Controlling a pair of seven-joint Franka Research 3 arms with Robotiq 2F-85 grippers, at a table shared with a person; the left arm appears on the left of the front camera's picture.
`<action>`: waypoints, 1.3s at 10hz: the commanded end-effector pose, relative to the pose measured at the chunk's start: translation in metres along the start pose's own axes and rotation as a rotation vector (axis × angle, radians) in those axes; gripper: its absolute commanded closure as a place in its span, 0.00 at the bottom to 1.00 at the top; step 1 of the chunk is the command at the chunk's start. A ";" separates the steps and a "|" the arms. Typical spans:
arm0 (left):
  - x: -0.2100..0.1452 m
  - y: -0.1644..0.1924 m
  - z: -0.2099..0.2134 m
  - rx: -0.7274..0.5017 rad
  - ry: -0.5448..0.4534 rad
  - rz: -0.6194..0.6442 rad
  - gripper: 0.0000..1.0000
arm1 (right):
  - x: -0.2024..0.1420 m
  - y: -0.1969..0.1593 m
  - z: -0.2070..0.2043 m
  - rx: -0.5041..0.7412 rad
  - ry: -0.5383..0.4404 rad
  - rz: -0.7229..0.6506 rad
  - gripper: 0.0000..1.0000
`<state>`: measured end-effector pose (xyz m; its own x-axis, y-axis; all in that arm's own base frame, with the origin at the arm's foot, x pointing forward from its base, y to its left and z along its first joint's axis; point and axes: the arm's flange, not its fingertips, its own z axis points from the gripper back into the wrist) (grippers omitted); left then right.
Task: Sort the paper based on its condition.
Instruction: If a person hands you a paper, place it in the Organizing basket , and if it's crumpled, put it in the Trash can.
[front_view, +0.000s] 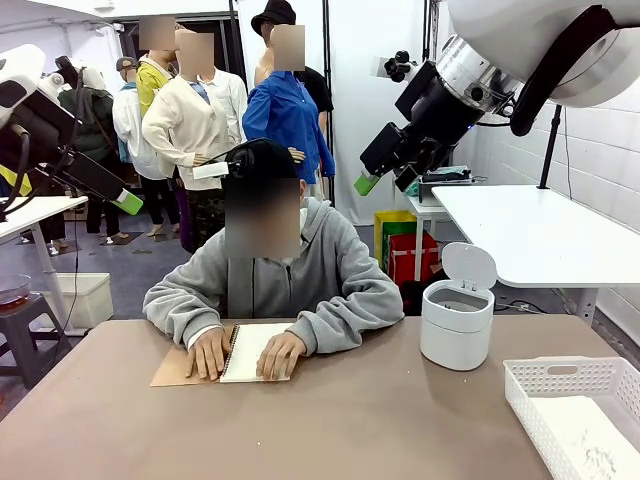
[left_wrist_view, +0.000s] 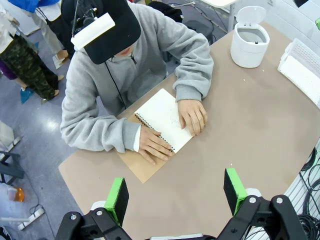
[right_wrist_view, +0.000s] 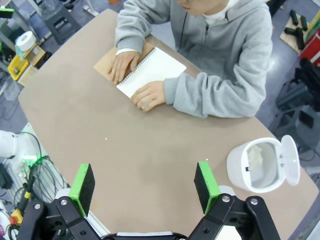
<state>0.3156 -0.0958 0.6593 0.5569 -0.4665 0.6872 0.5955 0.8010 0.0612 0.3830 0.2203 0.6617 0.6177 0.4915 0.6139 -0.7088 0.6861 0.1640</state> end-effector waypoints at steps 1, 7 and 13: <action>0.000 0.000 0.000 -0.014 -0.005 0.019 0.00 | -0.001 0.001 -0.001 0.001 0.007 0.003 0.00; 0.000 0.000 0.000 -0.014 -0.005 0.019 0.00 | -0.001 0.001 -0.001 0.001 0.007 0.003 0.00; 0.000 0.000 0.000 -0.014 -0.005 0.019 0.00 | -0.001 0.001 -0.001 0.001 0.007 0.003 0.00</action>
<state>0.3156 -0.0958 0.6593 0.5569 -0.4665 0.6872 0.5955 0.8010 0.0612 0.3830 0.2203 0.6617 0.6177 0.4915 0.6139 -0.7088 0.6861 0.1640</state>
